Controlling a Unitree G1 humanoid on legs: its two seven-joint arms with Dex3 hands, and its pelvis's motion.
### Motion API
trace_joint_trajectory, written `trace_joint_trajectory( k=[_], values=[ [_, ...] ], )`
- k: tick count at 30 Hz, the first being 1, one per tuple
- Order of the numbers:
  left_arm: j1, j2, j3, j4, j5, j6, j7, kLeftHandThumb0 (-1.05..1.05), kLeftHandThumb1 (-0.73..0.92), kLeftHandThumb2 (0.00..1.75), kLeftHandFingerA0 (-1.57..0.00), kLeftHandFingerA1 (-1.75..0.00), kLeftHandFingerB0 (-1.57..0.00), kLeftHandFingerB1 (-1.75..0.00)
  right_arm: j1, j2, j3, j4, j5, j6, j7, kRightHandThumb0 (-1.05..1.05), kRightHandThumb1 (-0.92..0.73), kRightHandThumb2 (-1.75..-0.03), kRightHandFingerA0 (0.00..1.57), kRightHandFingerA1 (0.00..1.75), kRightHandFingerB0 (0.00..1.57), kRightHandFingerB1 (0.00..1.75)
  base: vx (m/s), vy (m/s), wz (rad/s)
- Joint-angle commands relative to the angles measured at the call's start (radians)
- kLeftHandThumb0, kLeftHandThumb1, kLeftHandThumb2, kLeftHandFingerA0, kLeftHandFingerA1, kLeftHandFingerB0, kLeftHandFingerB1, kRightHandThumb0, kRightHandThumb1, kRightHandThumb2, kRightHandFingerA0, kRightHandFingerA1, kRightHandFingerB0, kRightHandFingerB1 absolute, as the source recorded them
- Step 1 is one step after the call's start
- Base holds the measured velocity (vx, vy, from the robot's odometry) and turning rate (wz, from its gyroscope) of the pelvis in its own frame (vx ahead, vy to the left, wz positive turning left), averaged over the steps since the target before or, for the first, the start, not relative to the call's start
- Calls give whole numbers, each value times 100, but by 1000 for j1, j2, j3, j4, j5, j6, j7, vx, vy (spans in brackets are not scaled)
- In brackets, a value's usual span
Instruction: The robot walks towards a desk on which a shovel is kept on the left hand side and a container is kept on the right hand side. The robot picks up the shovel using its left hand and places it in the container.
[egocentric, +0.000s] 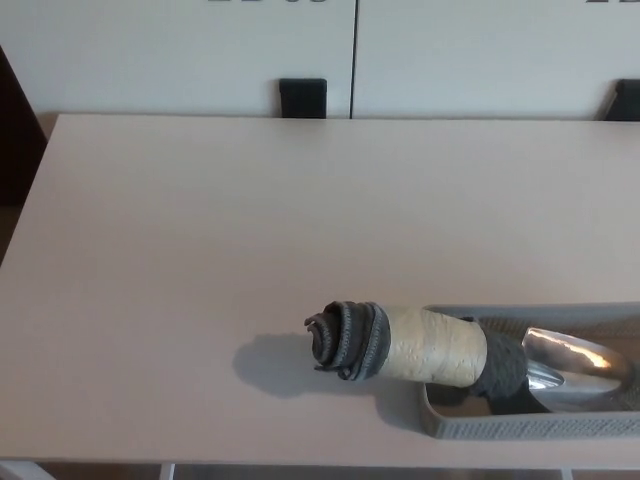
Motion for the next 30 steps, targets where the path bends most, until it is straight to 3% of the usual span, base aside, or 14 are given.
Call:
trace_joint_trajectory(
  k=[1, 2, 6, 7, 13, 16, 18, 20, 21, 23, 27, 28, 29, 30],
  values=[
    [58, 20, -17, 519, -144, -424, -22, -62, 92, 67, -29, -43, -27, -34, 97, 17, -44, 88, 37, -103, -42, -47, -66, -61, 23, 40, 15, 32, 0, 0, 0],
    [46, 31, -23, 563, -246, -351, -222, -71, 86, 66, -31, -36, -35, -31, 99, 18, -47, 95, 43, -110, -38, -49, -66, -61, 21, 40, 14, 32, 0, 0, 0],
    [16, -30, -121, 633, -98, -465, 48, -73, 84, 65, -19, -36, -26, -29, 107, 17, -58, 66, 59, -85, -24, -51, -67, -61, 21, 38, 13, 31, 0, 0, 0],
    [-32, -15, -187, 722, -6, -559, 171, -36, 50, 107, -2, -50, 0, -46, 69, 22, -60, 96, 60, -71, -26, -60, -55, -81, 14, 44, 10, 40, 0, 0, 0],
    [-80, -12, -266, 792, 48, -572, 290, -38, 45, 105, -2, -50, 0, -48, -14, 43, -64, 226, 75, -120, -23, -72, -54, -88, 14, 49, 9, 42, 0, 0, 0],
    [-75, -16, -290, 758, 44, -561, 300, -37, 46, 105, -2, -50, 0, -47, -12, 43, -61, 215, 59, -132, -36, -70, -56, -89, 15, 50, 9, 43, 0, 0, 0],
    [-85, -28, -326, 763, 50, -543, 313, -81, 87, 67, -12, -29, -15, -26, -21, 45, -59, 250, 51, -141, -43, -68, -74, -62, 17, 38, 14, 30, 0, 0, 0],
    [-87, -51, -357, 756, 47, -533, 329, -81, 71, 103, -4, -40, -9, -34, -40, 49, -53, 311, 39, -174, -57, -38, -47, -104, 1, 51, 0, 49, 0, 0, 0],
    [-93, -59, -366, 770, 48, -532, 345, -80, 89, 67, -11, -30, -15, -28, -44, 48, -48, 327, 29, -188, -66, -78, -58, -96, 7, 48, 2, 40, 0, 0, 0],
    [-118, -91, -398, 802, 60, -507, 404, -80, 73, 103, -5, -38, -10, -34, -64, 48, -38, 373, 2, -219, -96, -77, -61, -96, 4, 42, 7, 32, 0, 0, 0],
    [-172, -144, -413, 869, 19, -489, 450, -80, 89, 67, -11, -32, -12, -26, -96, 48, -31, 402, 3, -226, -90, -77, -80, -65, 5, 32, 5, 25, 0, 0, 0],
    [-202, -170, -400, 903, -12, -457, 460, -82, 70, 98, -8, -41, -8, -32, -113, 56, -34, 417, 19, -224, -79, -79, -62, -100, 3, 33, 2, 27, 0, 0, 0],
    [-221, -184, -394, 923, -25, -440, 470, -86, 71, 106, 0, -40, -18, -40, -121, 60, -35, 418, 25, -217, -75, -78, -80, -65, 2, 29, 2, 24, 0, 0, 0],
    [-245, -204, -387, 964, -42, -446, 486, -85, 85, 69, -10, -32, -17, -27, -137, 65, -33, 419, 17, -192, -84, -79, -62, -98, 4, 29, 1, 24, 0, 0, 0]
  ],
)
